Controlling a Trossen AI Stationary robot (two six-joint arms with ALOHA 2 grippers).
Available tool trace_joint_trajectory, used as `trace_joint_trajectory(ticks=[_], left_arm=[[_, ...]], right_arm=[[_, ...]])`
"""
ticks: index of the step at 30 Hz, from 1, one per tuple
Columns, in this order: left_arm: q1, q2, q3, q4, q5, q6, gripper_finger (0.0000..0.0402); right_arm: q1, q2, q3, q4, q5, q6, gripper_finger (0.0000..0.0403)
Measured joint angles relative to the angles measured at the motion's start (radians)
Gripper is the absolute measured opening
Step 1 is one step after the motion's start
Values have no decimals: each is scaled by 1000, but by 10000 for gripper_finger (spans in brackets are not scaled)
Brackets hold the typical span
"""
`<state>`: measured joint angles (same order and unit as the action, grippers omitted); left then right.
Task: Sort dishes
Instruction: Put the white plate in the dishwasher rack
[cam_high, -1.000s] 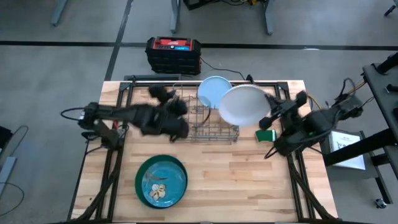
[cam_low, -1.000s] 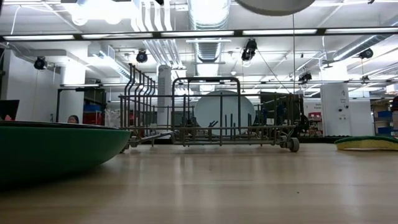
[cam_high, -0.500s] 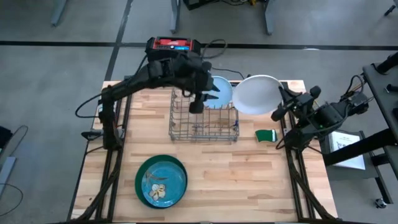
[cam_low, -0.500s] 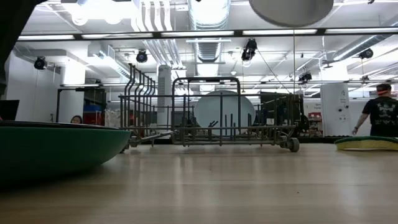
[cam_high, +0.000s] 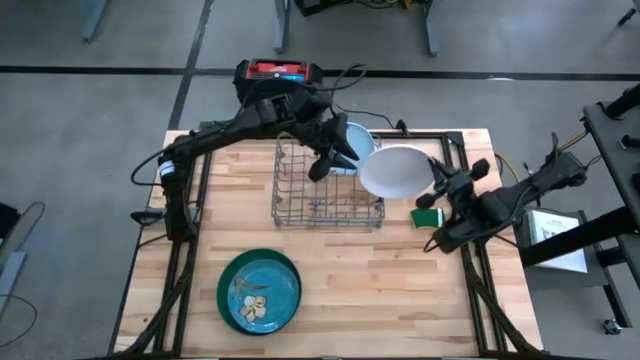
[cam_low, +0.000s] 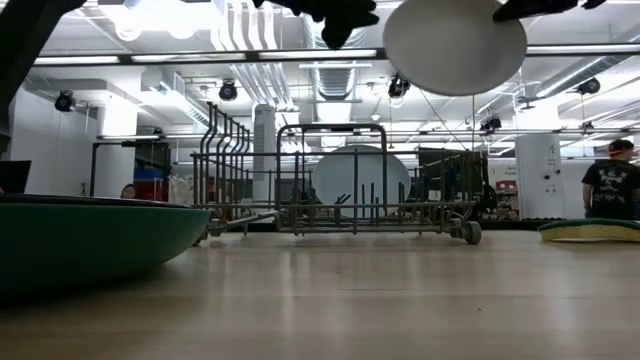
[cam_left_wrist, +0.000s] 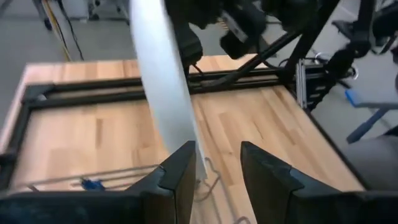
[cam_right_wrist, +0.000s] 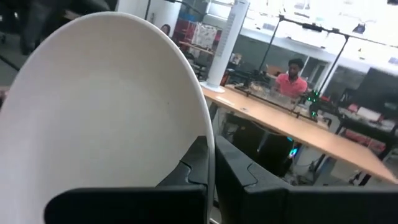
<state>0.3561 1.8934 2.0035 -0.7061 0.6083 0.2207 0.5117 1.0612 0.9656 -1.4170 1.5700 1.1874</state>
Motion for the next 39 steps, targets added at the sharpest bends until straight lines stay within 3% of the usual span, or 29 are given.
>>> trace_joint_trajectory(ticks=[13, 21, 25, 28, 36, 39], left_arm=[[-4, 0, -95, 78, -31, -49, 116], [5, 0, -83, 158, -34, 43, 113], [14, 0, -54, 148, -35, 105, 73], [27, 2, -48, 149, -46, 138, 30], [46, 2, -59, 139, -4, 362, 29], [64, 2, -59, 150, 81, 459, 29]], right_arm=[[-7, 199, 205, 16, -2, -130, 0], [-27, 216, 287, 18, 0, -41, 0], [-24, 210, 295, 26, 0, 55, 7], [-23, 218, 298, 61, -40, 91, 24], [-13, 233, 307, 199, -181, 37, 107], [13, 228, 307, 233, -192, 52, 140]])
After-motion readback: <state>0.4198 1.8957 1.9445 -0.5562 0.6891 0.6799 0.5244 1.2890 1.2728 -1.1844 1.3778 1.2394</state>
